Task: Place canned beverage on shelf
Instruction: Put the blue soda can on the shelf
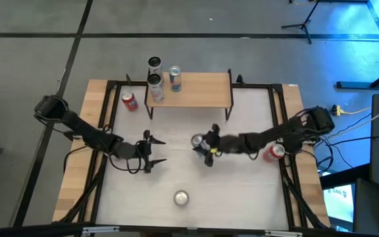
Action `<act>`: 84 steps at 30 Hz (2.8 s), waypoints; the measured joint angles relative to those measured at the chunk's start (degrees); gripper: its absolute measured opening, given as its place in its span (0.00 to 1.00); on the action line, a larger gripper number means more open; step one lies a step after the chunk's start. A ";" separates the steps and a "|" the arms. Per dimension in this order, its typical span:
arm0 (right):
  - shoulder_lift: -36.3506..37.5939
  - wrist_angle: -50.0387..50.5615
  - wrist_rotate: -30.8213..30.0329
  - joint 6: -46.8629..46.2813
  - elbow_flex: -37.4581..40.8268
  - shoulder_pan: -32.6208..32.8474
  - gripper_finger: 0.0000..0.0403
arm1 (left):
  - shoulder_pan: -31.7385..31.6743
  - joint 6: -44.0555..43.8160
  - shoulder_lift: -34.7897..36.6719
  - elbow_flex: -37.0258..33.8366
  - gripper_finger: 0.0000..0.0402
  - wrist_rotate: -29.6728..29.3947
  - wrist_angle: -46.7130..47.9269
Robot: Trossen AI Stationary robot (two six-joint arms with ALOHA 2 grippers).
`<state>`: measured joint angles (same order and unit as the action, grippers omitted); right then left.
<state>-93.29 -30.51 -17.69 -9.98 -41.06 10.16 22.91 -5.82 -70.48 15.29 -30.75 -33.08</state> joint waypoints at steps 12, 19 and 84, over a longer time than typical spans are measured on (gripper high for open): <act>-10.69 -18.57 16.43 14.21 -0.76 -6.25 0.54 | -2.39 -3.49 0.00 0.00 0.84 1.88 -3.50; -16.87 -22.00 19.55 16.85 -4.66 -5.97 0.56 | 0.95 -6.95 0.00 0.02 0.84 1.99 -4.96; 14.77 9.87 3.80 17.30 -6.95 2.64 0.85 | -17.87 4.89 -21.15 39.36 0.84 28.54 37.18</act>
<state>-78.52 -20.63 -13.89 7.32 -48.01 12.80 5.04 -0.94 -91.63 54.65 -2.20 4.10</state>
